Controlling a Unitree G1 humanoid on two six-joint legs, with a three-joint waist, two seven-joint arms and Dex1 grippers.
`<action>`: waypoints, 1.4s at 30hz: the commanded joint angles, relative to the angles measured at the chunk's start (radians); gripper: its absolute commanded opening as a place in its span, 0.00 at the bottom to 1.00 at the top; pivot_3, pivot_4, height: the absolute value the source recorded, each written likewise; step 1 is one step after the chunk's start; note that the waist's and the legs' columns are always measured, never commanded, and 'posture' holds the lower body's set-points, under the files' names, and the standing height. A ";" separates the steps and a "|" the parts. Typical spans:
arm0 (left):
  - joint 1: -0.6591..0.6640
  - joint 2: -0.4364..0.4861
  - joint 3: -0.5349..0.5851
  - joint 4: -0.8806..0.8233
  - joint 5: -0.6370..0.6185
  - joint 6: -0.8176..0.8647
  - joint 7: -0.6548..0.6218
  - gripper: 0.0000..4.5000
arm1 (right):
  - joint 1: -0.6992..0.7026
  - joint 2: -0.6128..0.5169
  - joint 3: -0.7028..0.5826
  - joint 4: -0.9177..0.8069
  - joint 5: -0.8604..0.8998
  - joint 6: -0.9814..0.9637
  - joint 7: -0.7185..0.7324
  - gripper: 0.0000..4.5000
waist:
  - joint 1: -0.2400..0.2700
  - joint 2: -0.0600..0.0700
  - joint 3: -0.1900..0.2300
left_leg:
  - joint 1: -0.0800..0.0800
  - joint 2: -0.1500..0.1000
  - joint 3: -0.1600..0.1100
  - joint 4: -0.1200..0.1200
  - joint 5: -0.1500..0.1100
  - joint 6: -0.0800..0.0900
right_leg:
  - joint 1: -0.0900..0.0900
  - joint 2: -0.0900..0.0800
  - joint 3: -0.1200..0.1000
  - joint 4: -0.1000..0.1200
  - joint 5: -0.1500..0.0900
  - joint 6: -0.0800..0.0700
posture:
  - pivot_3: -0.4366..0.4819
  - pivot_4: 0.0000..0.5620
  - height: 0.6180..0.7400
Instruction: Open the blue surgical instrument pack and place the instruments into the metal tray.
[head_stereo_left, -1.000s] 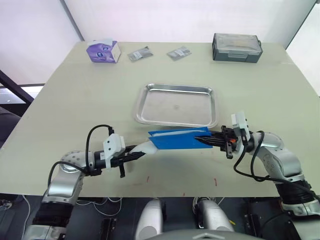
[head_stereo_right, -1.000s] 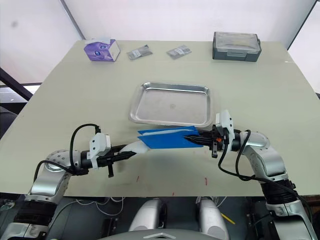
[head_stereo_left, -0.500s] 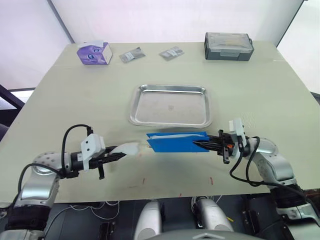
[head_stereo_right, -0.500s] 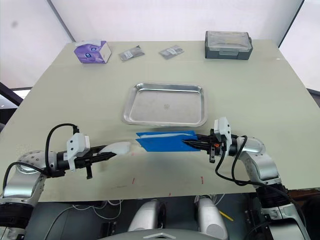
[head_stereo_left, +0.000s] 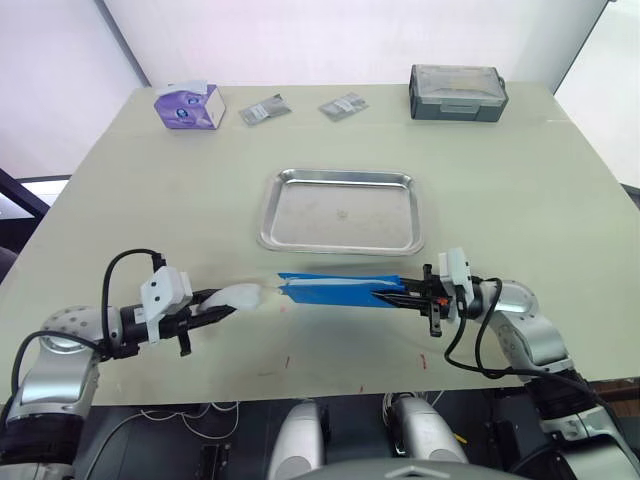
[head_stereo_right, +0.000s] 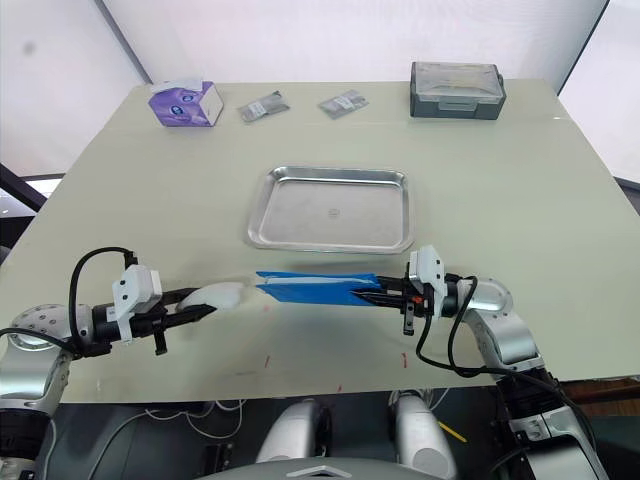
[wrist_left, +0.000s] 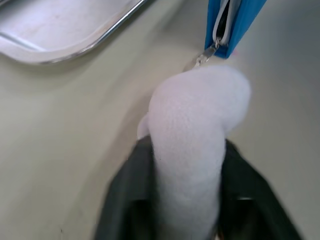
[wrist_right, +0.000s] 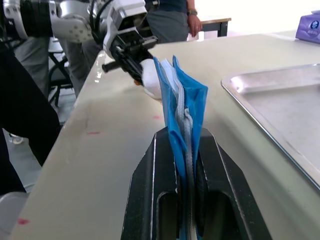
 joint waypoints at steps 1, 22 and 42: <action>0.004 0.012 0.053 -0.003 -0.007 0.003 0.027 0.75 | -0.018 -0.013 -0.004 0.030 -0.017 -0.022 0.015 0.00 | 0.002 0.000 0.000 | 0.000 0.000 0.000 0.000 0.000 0.000 | 0.000 0.000 0.000 0.000 0.000 0.000 | 0.48 0.27 0.93; -0.024 0.101 0.199 -0.130 -0.277 0.359 -0.141 0.99 | -0.065 -0.016 -0.011 0.088 -0.017 -0.042 0.033 0.00 | 0.005 -0.002 0.001 | 0.000 0.000 0.000 0.000 0.000 0.000 | 0.000 -0.001 -0.001 0.000 0.000 0.000 | 0.48 0.27 0.93; -0.398 -0.115 -0.134 0.055 -0.072 0.151 -0.187 0.99 | -0.094 -0.021 0.006 0.086 -0.030 -0.028 0.071 0.00 | 0.019 -0.004 0.002 | 0.000 -0.001 0.000 0.002 0.000 0.000 | 0.000 0.000 0.001 0.001 0.000 0.000 | 0.48 0.27 0.93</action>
